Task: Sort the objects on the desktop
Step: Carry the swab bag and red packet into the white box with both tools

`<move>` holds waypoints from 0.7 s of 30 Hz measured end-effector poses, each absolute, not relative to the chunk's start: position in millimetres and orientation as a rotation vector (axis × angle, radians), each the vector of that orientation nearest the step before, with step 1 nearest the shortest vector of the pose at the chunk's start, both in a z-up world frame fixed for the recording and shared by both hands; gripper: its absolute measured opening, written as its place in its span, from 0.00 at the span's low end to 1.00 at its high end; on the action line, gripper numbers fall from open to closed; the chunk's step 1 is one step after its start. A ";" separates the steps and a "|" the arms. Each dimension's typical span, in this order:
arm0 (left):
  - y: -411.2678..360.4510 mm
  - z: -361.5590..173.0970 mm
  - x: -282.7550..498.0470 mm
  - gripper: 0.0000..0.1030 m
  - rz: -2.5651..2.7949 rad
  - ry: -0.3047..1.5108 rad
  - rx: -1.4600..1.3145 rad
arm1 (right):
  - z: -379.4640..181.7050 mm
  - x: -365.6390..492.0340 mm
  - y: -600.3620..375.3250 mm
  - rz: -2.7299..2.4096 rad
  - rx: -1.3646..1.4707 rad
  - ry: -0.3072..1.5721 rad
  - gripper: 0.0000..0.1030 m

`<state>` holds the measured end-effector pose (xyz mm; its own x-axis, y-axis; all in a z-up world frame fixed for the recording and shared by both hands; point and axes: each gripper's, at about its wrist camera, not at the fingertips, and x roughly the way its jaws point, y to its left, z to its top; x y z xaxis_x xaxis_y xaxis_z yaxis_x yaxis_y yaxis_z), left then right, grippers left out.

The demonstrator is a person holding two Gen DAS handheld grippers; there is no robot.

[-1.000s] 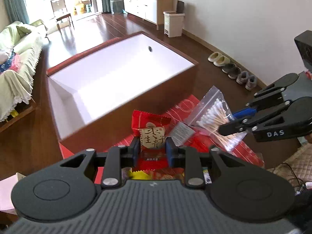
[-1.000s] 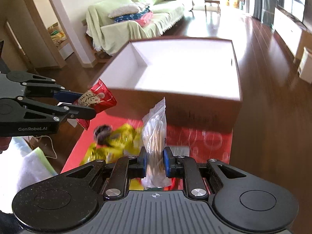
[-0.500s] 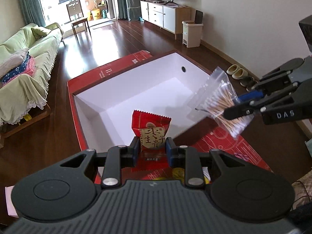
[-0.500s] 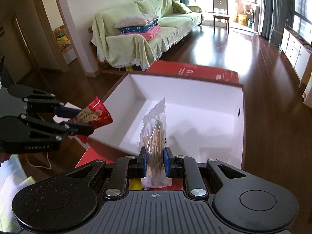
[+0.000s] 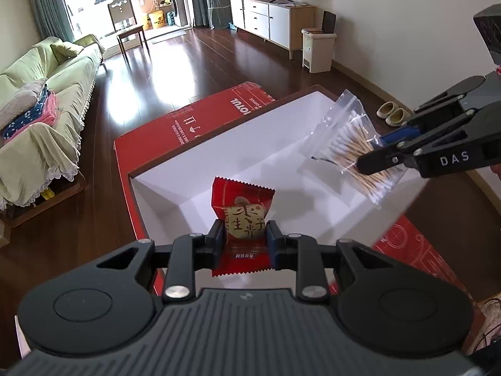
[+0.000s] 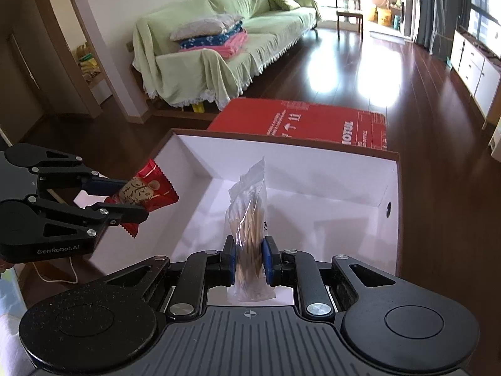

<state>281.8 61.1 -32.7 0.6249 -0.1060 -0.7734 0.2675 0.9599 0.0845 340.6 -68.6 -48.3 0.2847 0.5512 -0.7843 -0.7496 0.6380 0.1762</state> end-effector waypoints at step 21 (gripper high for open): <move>57.5 -100.9 375.4 0.23 -0.266 0.994 0.120 | -99.8 431.2 -48.5 0.804 -0.207 1.142 0.16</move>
<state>375.4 57.5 -100.9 0.5165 -0.1666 -0.8399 0.2759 0.9610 -0.0210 431.2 -48.5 -99.8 0.1761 0.4625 -0.8690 -0.6622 0.7088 0.2431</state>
